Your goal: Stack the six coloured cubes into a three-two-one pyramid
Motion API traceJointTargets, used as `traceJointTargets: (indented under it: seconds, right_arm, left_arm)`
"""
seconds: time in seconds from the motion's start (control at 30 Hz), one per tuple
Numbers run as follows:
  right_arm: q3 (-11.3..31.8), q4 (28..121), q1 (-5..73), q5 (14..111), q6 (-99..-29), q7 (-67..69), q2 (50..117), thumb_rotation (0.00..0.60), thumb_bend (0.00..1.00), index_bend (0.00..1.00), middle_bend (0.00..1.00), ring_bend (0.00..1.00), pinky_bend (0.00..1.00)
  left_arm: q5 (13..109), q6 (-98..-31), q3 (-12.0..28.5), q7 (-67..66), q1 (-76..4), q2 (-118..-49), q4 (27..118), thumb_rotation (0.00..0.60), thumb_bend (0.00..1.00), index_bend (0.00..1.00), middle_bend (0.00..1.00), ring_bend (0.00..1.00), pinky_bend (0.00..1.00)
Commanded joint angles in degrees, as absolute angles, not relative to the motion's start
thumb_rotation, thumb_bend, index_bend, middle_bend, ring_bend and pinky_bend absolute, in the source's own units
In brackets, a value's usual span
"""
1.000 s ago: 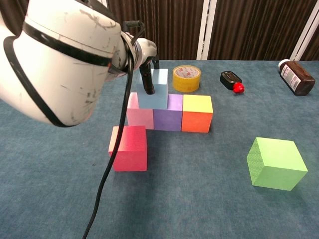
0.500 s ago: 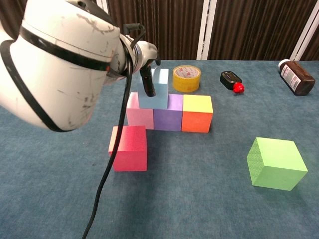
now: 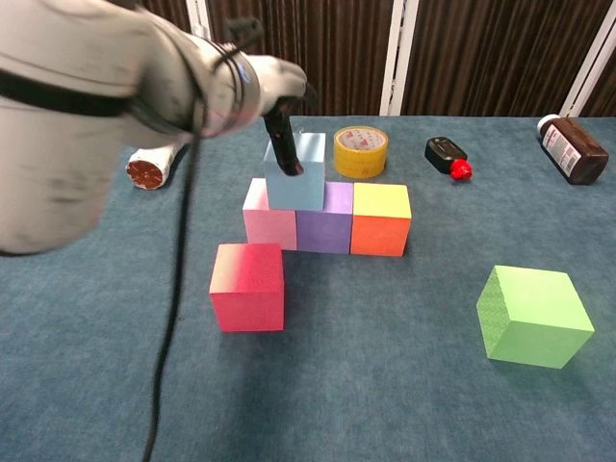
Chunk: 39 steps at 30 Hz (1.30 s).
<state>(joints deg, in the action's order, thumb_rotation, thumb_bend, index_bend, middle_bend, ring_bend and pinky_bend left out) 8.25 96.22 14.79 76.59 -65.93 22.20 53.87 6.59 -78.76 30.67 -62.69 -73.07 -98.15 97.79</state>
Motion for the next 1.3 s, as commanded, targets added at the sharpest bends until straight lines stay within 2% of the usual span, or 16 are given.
traceJointTargets:
  seconds: [0.03,0.23,0.4,0.63,0.77,0.83,1.0,1.3]
  right_arm:
    - [6.70,97.49,14.85,79.30,-64.70,23.76,53.42,0.600,0.24,0.02,0.21,0.09,0.16]
    - [2.98,99.91,16.00,84.55,-61.07,23.12,53.83,0.600,0.24,0.07,0.21,0.09,0.16]
    - [1.57,101.20,17.07,83.40,-58.09,18.40,56.41,0.600,0.24,0.11,0.21,0.09,0.16]
    - [1.28,101.69,17.85,80.32,-56.32,13.13,59.50,0.600,0.24,0.14,0.21,0.09,0.16]
    - [1.22,101.17,18.98,75.59,-54.82,4.85,66.11,0.600,0.24,0.16,0.21,0.09,0.16]
    - [1.44,101.21,19.09,73.92,-55.31,2.19,68.02,0.600,0.24,0.16,0.21,0.09,0.16]
    - [2.01,100.39,19.69,70.43,-56.16,-2.84,72.94,0.600,0.24,0.17,0.21,0.09,0.16]
    - [3.29,97.59,20.37,66.64,-58.58,-8.12,79.57,0.600,0.24,0.24,0.21,0.09,0.17]
  left_arm:
    - [16.44,-78.54,27.43,-57.02,-66.73,-89.78,107.77,0.600,0.35,0.00,0.00,0.00,0.09]
    - [30.01,-74.46,22.81,-44.68,-57.11,-79.36,110.15,0.600,0.35,0.00,0.00,0.00,0.06]
    - [40.00,-66.50,18.80,-31.21,-49.24,-71.04,107.63,0.600,0.35,0.01,0.01,0.00,0.06]
    - [52.57,-63.44,14.95,-20.97,-43.87,-66.90,104.11,0.600,0.35,0.07,0.03,0.00,0.06]
    - [69.33,-70.57,10.43,-10.78,-37.38,-66.47,97.30,0.600,0.35,0.09,0.04,0.00,0.06]
    - [73.25,-72.84,9.25,-7.55,-35.62,-66.52,95.35,0.600,0.35,0.10,0.05,0.00,0.06]
    - [79.10,-76.87,6.73,-3.00,-31.90,-66.38,92.81,0.600,0.35,0.11,0.05,0.00,0.06]
    - [84.96,-79.36,4.31,0.90,-28.58,-65.85,92.41,0.600,0.35,0.11,0.05,0.00,0.06]
